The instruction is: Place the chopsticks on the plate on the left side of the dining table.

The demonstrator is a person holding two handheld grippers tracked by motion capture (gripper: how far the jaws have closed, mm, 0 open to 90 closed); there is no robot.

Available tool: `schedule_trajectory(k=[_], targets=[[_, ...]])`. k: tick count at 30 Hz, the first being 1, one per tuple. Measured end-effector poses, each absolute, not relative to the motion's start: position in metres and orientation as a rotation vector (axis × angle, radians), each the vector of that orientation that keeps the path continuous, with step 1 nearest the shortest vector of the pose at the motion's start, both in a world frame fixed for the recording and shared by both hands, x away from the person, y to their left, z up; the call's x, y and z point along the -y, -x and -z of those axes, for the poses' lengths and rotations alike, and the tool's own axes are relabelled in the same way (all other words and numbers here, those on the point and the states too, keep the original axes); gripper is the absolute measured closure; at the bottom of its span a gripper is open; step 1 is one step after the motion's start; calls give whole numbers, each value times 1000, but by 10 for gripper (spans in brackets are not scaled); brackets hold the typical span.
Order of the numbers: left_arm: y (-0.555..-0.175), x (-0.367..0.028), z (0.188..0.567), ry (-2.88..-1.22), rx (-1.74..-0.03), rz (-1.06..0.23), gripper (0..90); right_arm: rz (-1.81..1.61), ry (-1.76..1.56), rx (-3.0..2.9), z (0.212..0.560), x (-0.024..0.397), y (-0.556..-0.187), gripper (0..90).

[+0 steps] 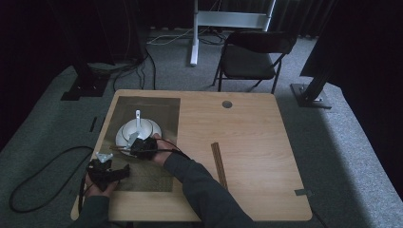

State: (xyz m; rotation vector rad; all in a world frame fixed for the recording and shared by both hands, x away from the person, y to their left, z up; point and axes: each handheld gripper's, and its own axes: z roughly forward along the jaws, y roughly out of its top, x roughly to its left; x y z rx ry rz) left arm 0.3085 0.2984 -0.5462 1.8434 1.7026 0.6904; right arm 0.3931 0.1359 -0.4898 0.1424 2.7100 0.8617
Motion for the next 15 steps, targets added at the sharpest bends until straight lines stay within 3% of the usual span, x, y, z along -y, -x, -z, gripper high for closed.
schedule_trajectory(k=[15], targets=[[-309,-298,546,-1842,-1703,-691,1,-887,-140,-2685,486,-127,-390,740]])
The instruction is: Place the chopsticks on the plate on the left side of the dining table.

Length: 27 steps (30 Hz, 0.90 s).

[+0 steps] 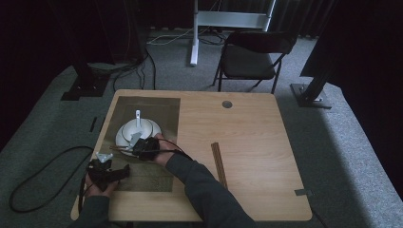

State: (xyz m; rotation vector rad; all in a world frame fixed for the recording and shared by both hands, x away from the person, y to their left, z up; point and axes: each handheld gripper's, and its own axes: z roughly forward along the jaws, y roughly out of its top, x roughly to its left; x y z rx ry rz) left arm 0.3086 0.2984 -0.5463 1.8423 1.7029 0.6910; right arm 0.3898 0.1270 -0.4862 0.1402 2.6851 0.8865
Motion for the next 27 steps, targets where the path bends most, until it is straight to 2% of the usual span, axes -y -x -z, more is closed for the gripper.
schedule_trajectory(k=[13,19,27], targets=[[-309,-298,546,-1842,-1704,-690,2,-909,-180,-2665,486,-111,-390,622],[-309,-298,546,-1842,-1703,-691,1,-898,-195,-2670,489,-108,-393,624],[-309,-298,546,-1843,-1703,-690,2,-890,-212,-2669,491,-108,-397,670]])
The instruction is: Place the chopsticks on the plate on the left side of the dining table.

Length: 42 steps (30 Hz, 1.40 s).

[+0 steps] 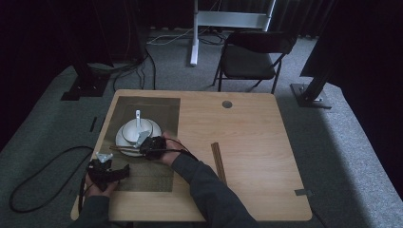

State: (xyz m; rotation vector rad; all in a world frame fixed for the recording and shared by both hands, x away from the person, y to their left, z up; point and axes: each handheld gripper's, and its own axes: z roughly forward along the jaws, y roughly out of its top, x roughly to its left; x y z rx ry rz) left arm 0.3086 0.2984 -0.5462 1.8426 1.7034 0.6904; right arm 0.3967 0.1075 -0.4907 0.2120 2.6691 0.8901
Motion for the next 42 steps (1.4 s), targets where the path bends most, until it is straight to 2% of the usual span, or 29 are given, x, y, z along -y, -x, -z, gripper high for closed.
schedule_trajectory(k=[42], targets=[[-309,-298,546,-1842,-1704,-690,2,-881,-247,-2650,493,-107,-402,816]])
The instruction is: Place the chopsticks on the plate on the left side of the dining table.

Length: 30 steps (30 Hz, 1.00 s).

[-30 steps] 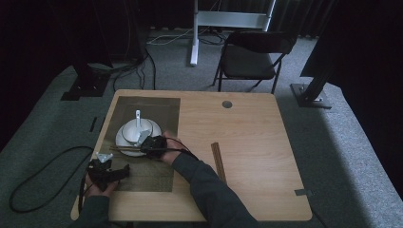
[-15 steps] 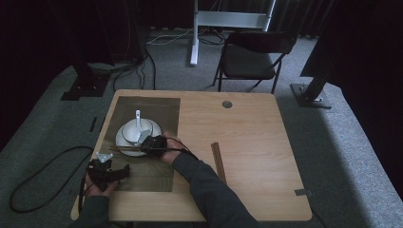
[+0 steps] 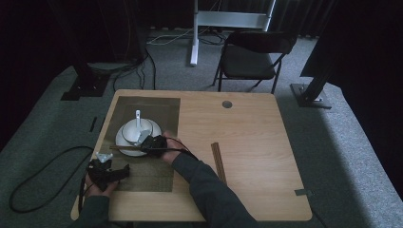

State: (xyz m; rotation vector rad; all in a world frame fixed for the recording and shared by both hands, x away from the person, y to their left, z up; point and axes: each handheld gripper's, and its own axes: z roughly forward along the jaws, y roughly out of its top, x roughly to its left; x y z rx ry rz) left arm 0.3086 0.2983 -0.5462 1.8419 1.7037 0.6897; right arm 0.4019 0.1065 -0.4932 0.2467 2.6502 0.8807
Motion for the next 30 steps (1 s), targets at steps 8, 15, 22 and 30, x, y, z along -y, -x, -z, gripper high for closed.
schedule_trajectory(k=[8,15,22,30], targets=[[-309,-298,546,-1842,-1704,-690,2,-881,-250,-2650,493,-107,-402,821],[-309,-298,546,-1842,-1703,-690,2,-890,-249,-2644,492,-106,-401,822],[-309,-298,546,-1842,-1703,-690,2,-899,-249,-2638,490,-105,-400,828],[-309,-298,546,-1841,-1703,-691,2,-918,-268,-2615,480,-93,-402,830]])
